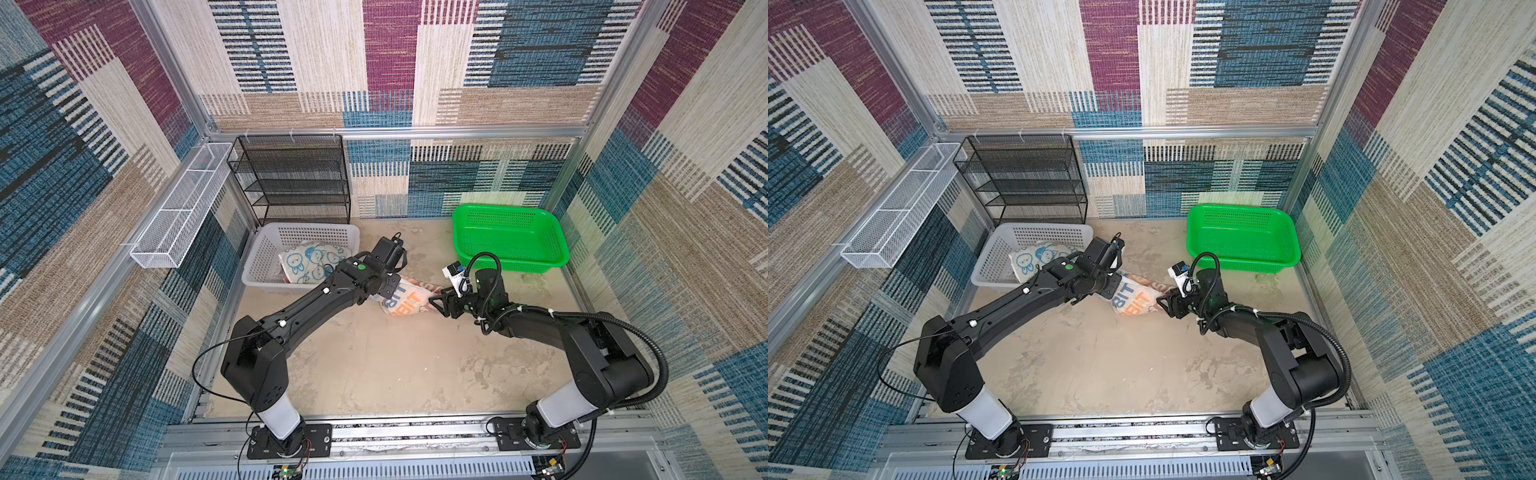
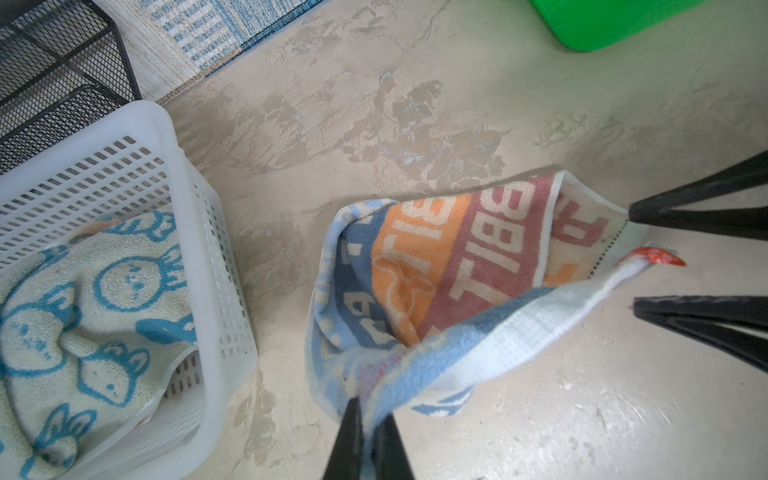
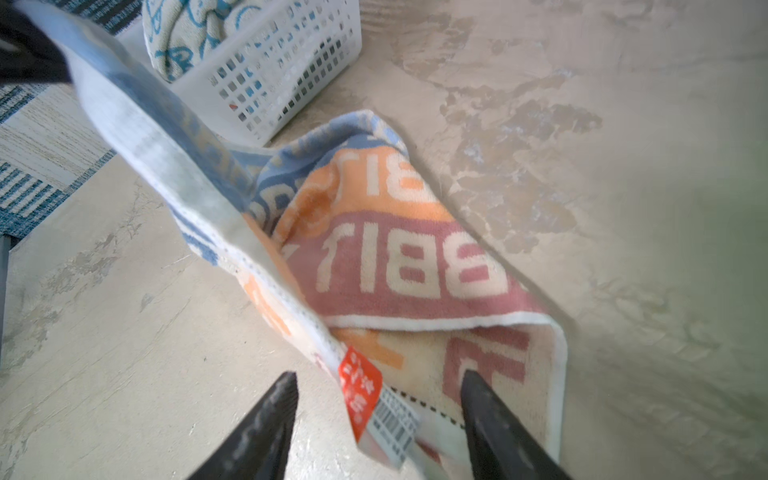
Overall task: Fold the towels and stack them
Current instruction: 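Grasp another towel corner with the right gripper near the left gripper, then lift the towel with both grippers and spread it apart between them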
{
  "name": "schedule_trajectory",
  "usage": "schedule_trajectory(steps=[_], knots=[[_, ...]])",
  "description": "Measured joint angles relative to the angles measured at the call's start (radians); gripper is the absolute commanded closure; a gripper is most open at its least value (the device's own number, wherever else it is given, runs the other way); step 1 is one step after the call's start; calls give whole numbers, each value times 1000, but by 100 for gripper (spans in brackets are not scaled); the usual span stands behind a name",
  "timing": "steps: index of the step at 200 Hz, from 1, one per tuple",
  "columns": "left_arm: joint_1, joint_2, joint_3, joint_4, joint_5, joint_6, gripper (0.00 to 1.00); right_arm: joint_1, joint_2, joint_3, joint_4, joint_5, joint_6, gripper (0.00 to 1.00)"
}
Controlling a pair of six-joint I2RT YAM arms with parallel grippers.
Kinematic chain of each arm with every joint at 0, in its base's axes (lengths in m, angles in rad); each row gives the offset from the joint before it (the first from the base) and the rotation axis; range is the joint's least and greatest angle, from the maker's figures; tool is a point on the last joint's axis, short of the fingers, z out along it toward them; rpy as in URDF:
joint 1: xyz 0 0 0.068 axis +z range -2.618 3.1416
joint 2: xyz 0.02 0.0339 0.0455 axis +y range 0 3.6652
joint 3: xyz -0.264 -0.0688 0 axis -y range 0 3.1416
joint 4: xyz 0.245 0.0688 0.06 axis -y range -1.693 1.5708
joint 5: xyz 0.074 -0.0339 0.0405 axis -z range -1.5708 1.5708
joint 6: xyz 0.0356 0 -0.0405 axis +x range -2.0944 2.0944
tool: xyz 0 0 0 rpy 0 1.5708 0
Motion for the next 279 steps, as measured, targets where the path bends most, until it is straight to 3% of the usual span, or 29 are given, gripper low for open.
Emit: schedule_trajectory(steps=[45,74,103,187,239,279], knots=[[21,8,0,1,0,0,100,0,35,-21,-5,6,30,54],[29,8,-7,4,0,-2,100,0,30,-34,-2,6,43,73],[34,10,-10,7,1,-5,100,0,27,-33,10,11,49,100],[40,29,37,14,11,-76,100,0,-108,1,7,148,80,100],[40,-29,140,15,59,-107,100,0,-225,151,-118,268,78,100],[40,-91,193,15,91,-108,100,0,-267,270,-207,296,74,100]])
